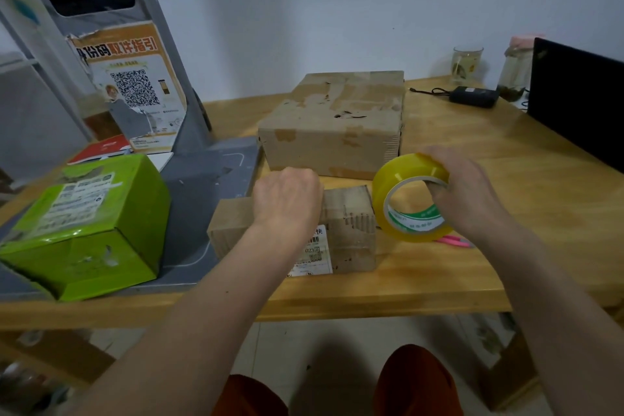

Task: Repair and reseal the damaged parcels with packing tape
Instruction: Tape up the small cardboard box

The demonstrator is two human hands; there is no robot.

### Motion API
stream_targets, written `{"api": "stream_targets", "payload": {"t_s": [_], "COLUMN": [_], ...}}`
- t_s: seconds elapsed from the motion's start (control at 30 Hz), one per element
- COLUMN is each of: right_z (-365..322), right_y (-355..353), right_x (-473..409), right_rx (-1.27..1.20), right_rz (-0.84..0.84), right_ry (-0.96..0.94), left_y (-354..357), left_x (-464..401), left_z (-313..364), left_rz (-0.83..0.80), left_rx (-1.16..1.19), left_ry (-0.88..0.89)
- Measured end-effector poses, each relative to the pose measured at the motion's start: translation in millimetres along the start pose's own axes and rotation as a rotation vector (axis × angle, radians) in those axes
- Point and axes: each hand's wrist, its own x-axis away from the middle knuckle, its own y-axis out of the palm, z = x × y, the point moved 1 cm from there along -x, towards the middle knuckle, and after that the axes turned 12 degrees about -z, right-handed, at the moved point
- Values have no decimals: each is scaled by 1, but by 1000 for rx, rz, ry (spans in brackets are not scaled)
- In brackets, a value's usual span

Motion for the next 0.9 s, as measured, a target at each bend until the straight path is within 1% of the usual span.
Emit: {"api": "stream_targets", "payload": {"t_s": [0.07, 0.13, 0.27, 0.33, 0.37, 0.43, 0.47, 0.5, 0.57, 0.63, 0.77, 0.9], "right_z": [2, 1, 1, 1, 1, 0, 0, 0, -1, -1, -2, -2], "right_y": [1, 1, 2, 2, 2, 3, 4, 5, 5, 6, 6, 8], "right_x": [0, 0, 0, 0, 0, 1, 1, 1, 0, 0, 0, 3], "right_rx": [-13, -22, -37, -50, -54, -61, -65, -68, -67, -55, -47, -52], "right_rz": [2, -1, 2, 8, 13, 25, 27, 27, 35, 44, 40, 35], "right_ry": [2, 1, -1, -4, -9, -12, -10, -11, -16, -10, 4, 1], "left_y": [-5, -9, -11, -9, -9, -14, -14, -13, -2, 6, 8, 11], "left_x": [-1, -3, -8, -5, -2, 12, 20, 27, 35, 34, 34, 45], "left_z": [2, 0, -22, -32, -32, -21, -11, 1, 24, 37, 38, 26], "left_rz": [-22, -67, -143, -129, -125, -167, -220, -280, -361, -338, -293, -279], "left_rx": [-112, -164, -152, -69, 40, 315, 391, 395, 262, 179, 185, 137], "left_ry": [54, 83, -33, -58, -34, 106, 212, 306, 397, 402, 406, 358]}}
